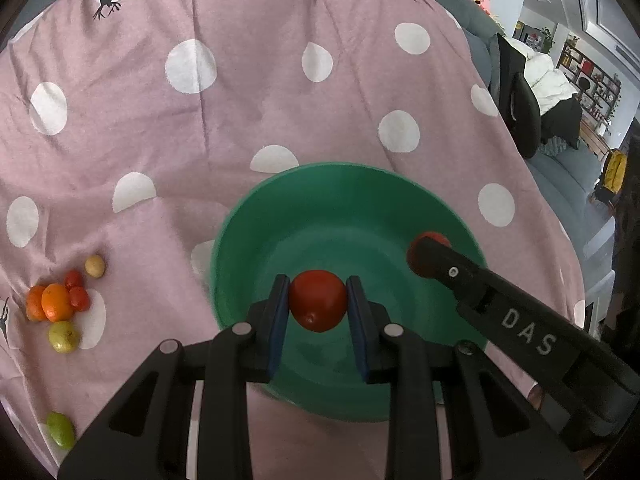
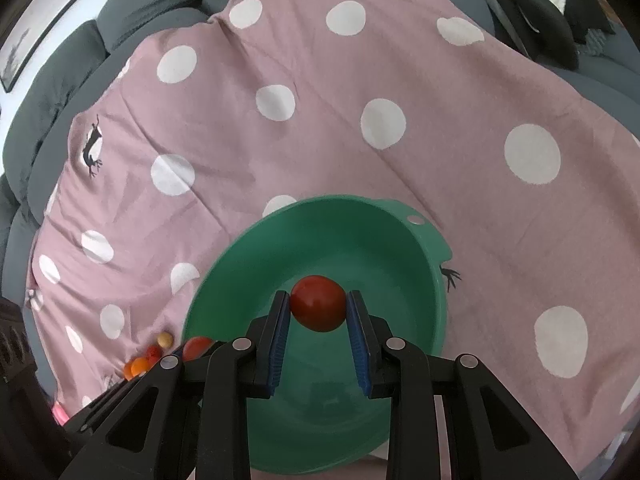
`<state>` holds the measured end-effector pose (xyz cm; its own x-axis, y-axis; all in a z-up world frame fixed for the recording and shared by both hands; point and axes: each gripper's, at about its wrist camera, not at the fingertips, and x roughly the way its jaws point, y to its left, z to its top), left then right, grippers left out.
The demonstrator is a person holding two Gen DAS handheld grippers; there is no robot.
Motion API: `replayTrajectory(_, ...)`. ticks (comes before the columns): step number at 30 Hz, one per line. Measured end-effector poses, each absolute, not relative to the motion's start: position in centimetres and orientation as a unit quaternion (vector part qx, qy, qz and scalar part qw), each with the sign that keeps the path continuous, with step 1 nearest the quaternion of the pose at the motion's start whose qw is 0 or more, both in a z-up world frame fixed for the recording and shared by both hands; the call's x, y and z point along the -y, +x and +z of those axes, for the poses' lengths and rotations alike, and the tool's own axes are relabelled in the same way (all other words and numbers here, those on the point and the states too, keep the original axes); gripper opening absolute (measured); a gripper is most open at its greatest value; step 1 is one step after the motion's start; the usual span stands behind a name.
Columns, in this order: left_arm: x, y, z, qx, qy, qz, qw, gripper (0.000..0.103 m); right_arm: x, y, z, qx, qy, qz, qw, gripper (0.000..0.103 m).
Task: Organize fruits
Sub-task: 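Carry both held tomatoes over the green bowl, then open both tools to drop the tomatoes into the green bowl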
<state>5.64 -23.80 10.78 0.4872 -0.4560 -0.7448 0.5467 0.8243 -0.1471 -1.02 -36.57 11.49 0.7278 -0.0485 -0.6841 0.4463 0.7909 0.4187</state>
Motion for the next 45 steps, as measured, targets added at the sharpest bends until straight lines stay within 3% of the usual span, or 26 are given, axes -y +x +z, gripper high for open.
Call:
replayTrajectory(31, 24.2, 6.4, 9.2, -0.454, 0.035, -0.295, 0.840, 0.028, 36.3, -0.5, 10.5, -0.372, 0.280, -0.162, 0.870, 0.030)
replayTrajectory(36, 23.8, 6.4, 9.7, -0.449, 0.026, -0.296, 0.843, 0.047, 36.6, -0.5, 10.5, -0.371, 0.283, -0.165, 0.869, 0.031)
replayTrajectory(38, 23.4, 6.3, 9.9, -0.446, 0.028, -0.291, 0.846, 0.052, 36.7, -0.6, 10.6, -0.367, 0.284, -0.166, 0.870, 0.040)
replayTrajectory(45, 20.9, 6.1, 11.2, -0.437, 0.014, -0.269, 0.858, 0.054, 36.6, -0.8, 11.0, -0.359, 0.277, -0.170, 0.875, 0.044)
